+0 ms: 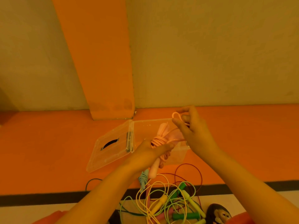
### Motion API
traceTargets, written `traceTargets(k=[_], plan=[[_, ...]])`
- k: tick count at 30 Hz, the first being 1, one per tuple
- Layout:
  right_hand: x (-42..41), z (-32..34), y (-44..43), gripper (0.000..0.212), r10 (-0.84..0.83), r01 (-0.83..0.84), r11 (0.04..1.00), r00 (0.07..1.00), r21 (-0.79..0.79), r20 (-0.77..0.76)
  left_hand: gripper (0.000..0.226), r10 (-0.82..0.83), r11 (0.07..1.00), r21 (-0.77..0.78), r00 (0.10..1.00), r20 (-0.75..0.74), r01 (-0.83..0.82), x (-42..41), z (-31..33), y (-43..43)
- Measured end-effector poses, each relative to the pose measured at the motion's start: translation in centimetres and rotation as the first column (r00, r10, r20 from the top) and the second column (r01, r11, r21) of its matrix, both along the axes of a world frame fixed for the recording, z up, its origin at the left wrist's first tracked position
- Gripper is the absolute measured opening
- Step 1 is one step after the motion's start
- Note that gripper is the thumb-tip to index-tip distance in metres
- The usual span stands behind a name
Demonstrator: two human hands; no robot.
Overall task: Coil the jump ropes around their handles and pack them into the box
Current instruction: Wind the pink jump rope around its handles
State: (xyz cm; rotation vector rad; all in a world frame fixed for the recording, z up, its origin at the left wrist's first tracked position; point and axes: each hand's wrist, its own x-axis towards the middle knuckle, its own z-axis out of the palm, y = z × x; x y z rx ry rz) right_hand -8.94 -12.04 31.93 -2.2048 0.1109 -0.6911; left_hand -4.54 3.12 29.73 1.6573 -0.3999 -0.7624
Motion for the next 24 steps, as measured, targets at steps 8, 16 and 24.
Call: traceTargets(k=[8,16,24], plan=[[-0.1,-0.9,-0.6,0.011,0.016,-0.015,1.000,1.000,0.013,-0.021,0.024,0.131,0.991,-0.036,0.987,0.089,-0.129,0.8,0.3,0.5],[0.7,-1.9,2.6,0.012,-0.002,-0.008,0.918,1.000,0.397,0.027,0.024,0.289,0.955,-0.127,0.932,0.219,-0.266,0.6,-0.7,-0.7],[1.6,-0.7,2.8,0.007,-0.044,0.036,0.740,0.999,0.671,-0.005,0.036,0.299,0.943,-0.008,0.839,0.454,-0.332,1.1,-1.5,-1.2]])
